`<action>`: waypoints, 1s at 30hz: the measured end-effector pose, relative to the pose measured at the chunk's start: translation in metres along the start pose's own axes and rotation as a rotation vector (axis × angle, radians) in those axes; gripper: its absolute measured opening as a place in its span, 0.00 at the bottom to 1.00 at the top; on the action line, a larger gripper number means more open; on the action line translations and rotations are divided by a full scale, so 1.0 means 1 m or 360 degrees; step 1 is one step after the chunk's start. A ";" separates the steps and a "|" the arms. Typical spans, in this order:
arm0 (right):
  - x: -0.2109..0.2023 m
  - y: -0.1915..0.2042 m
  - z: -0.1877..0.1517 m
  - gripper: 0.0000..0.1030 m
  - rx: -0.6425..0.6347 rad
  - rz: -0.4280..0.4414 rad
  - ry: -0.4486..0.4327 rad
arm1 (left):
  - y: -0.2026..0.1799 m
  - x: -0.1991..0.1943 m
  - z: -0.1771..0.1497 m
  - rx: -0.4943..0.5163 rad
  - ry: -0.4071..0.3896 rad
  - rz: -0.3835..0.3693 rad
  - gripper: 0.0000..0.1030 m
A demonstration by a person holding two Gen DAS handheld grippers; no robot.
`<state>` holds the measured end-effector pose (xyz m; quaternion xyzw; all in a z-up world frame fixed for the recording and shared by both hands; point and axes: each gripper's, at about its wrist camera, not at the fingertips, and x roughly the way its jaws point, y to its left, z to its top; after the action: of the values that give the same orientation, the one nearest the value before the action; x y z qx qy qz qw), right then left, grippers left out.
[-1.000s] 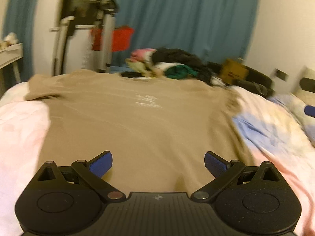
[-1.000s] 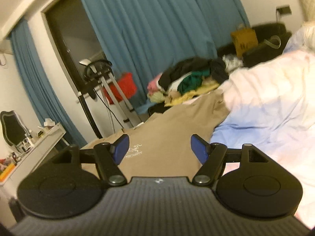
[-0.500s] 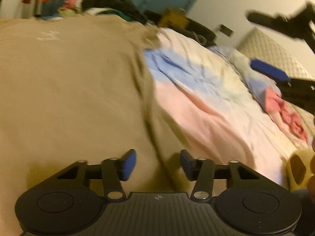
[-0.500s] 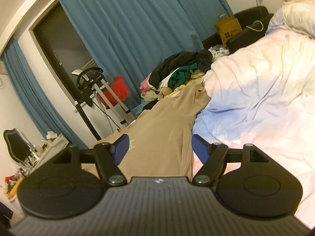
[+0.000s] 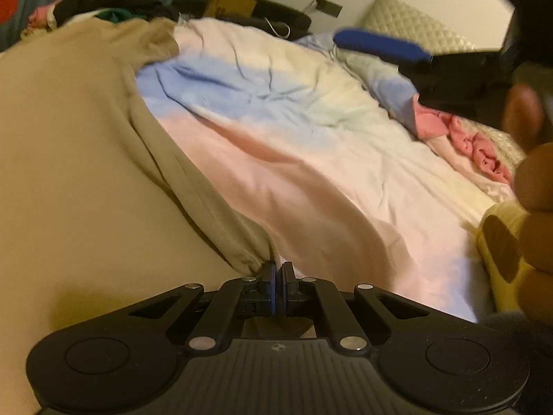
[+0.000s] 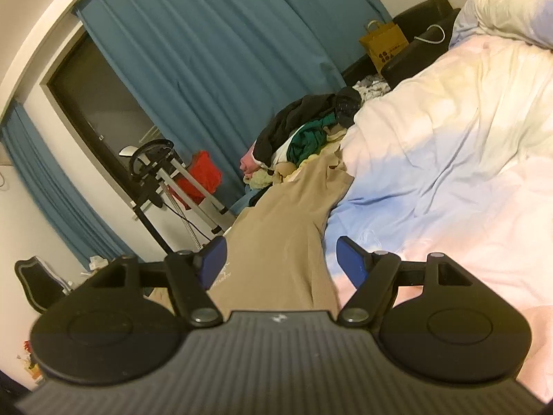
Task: Fold clothes
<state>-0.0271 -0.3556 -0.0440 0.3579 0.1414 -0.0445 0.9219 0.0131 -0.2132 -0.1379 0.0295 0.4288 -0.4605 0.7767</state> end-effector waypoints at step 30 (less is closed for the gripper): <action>0.200 -0.011 0.024 0.70 0.0259 0.0174 0.0150 | 0.121 -0.188 0.006 -0.0266 -0.0654 0.0899 0.99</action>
<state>0.1671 -0.3756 -0.0928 0.4406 0.1608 0.0113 0.8831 0.0673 -0.0173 -0.0462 -0.0100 0.2746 -0.1875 0.9431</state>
